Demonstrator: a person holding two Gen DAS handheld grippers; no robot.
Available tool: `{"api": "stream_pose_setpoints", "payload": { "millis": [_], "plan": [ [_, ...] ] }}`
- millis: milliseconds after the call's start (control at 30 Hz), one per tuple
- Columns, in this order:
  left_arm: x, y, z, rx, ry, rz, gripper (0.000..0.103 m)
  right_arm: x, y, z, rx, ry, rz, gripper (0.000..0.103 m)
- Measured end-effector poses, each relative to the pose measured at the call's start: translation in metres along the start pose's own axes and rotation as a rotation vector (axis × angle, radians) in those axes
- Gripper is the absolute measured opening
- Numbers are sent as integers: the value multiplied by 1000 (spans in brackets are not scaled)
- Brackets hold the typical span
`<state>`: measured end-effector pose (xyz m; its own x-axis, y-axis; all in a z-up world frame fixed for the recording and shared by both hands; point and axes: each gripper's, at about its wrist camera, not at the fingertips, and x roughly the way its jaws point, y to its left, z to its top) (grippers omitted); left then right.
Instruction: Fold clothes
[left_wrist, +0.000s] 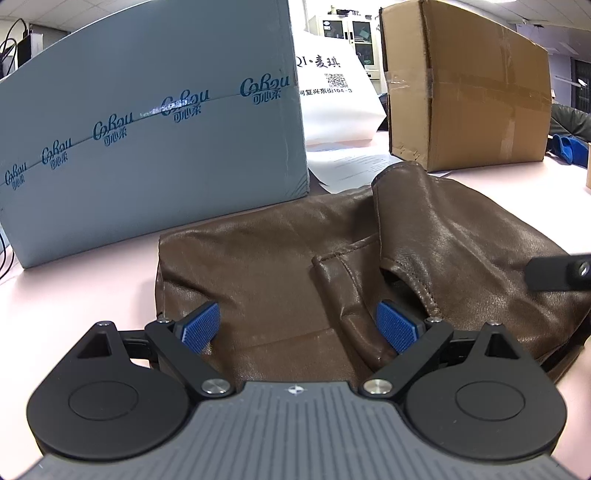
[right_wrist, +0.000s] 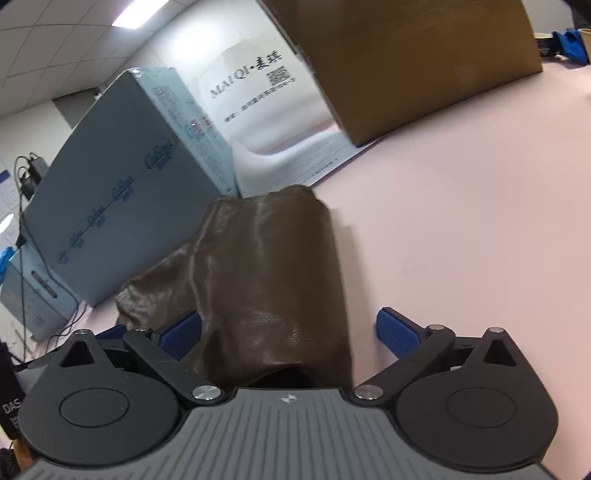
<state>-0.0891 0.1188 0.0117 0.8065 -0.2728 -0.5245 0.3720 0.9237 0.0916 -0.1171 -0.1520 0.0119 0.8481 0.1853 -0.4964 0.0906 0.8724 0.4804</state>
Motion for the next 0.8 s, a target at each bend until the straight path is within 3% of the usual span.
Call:
{"api": "stream_pose_setpoints", "payload": {
  "millis": [100,200,267,367,433,600,700,800],
  "plan": [
    [1,3,1,-23,6,13,92,11,9,-2,-9,-27,-13,38],
    [-2,6,3,-36,12,-20,92,7,11,-3,1,-63,9,25],
    [-9,5,5,-13,-11,-4,92,1,13,-2,-25,-114,15,20],
    [-22,14,10,-17,-91,66,92,-7,13,1,-47,-169,15,18],
    [-26,26,13,-79,-104,86,92,-13,14,3,-66,-196,4,18],
    [-9,42,12,-169,-13,154,91,-32,27,15,-226,-357,-111,17],
    [13,40,4,-206,87,136,92,-32,46,17,-403,-447,-218,17],
    [16,31,-1,-190,69,144,92,-28,60,15,-500,-473,-246,17]
  ]
}}
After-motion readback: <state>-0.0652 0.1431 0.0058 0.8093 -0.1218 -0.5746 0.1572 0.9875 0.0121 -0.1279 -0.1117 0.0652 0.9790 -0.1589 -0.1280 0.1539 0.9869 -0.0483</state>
